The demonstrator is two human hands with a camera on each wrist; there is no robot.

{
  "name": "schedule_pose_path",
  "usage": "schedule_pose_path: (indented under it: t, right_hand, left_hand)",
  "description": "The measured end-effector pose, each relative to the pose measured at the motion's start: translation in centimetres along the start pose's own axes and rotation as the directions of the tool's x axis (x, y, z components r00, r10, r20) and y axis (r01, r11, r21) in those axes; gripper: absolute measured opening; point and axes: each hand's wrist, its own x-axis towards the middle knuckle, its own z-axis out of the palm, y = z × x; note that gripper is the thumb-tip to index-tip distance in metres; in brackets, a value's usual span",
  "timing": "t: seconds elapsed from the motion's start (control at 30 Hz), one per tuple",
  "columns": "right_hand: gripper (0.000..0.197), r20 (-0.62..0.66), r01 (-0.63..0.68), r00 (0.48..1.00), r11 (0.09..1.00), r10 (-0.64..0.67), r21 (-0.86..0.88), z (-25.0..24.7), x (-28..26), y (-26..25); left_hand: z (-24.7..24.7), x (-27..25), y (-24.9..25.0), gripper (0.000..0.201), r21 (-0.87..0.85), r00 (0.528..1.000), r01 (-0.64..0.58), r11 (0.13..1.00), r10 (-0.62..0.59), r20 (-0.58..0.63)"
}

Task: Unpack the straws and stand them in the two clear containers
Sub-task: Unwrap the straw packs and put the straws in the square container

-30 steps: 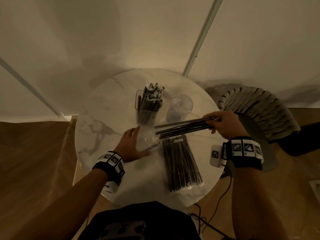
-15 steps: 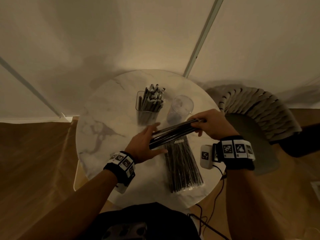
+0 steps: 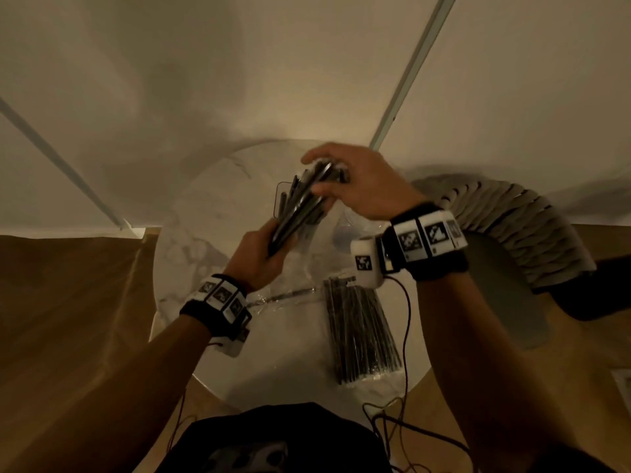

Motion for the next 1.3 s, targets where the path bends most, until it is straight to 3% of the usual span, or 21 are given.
schedule_pose_path:
  t: [0.17,0.4,0.5,0.6,0.73,0.83,1.03,1.3]
  right_hand:
    - [0.01,-0.15,0.147,0.978,0.989,-0.145,0.002,-1.8,4.3,-4.2]
    - [0.006,-0.278,0.095,0.952,0.986,-0.129,-0.136,-3.9,8.4,-4.7]
    - [0.005,-0.312,0.045,0.945,0.982,-0.101,-0.182,-4.5,9.4,-3.7]
    - [0.006,-0.316,-0.003,0.945,0.969,-0.078,-0.247,-4.4,10.1,-2.1]
    - [0.01,-0.273,-0.031,0.96,0.939,-0.068,-0.343,-3.5,10.9,-0.2]
    - [0.012,-0.225,-0.001,0.969,0.906,-0.104,-0.423,-2.6,11.3,0.4]
    - [0.013,-0.136,0.022,0.985,0.857,-0.107,-0.515,-0.3,12.1,1.5]
    - [0.013,-0.032,0.052,0.996,0.83,-0.084,-0.555,4.7,11.2,5.3]
  left_hand:
    - [-3.2,4.3,1.5,0.016,-0.054,0.989,-0.029,0.998,0.02,-0.148]
    - [-4.2,9.6,1.2,0.036,0.134,0.962,0.027,0.991,0.011,-0.272]
    - [-3.5,9.8,-0.7,0.074,0.156,0.974,0.063,0.986,-0.027,-0.225]
    - [-2.5,8.7,-1.8,0.114,0.096,0.975,0.218,0.971,-0.212,-0.072]
    - [-1.1,7.4,-3.0,0.14,0.113,0.939,0.322,0.94,-0.333,0.085]
    - [-0.4,7.0,-3.3,0.139,0.17,0.942,0.289,0.942,-0.312,0.125]
    - [0.6,6.7,-4.3,0.101,0.237,0.98,0.177,0.955,-0.194,0.051]
    - [1.1,6.7,-4.9,0.095,0.306,0.982,0.171,0.937,-0.188,0.029]
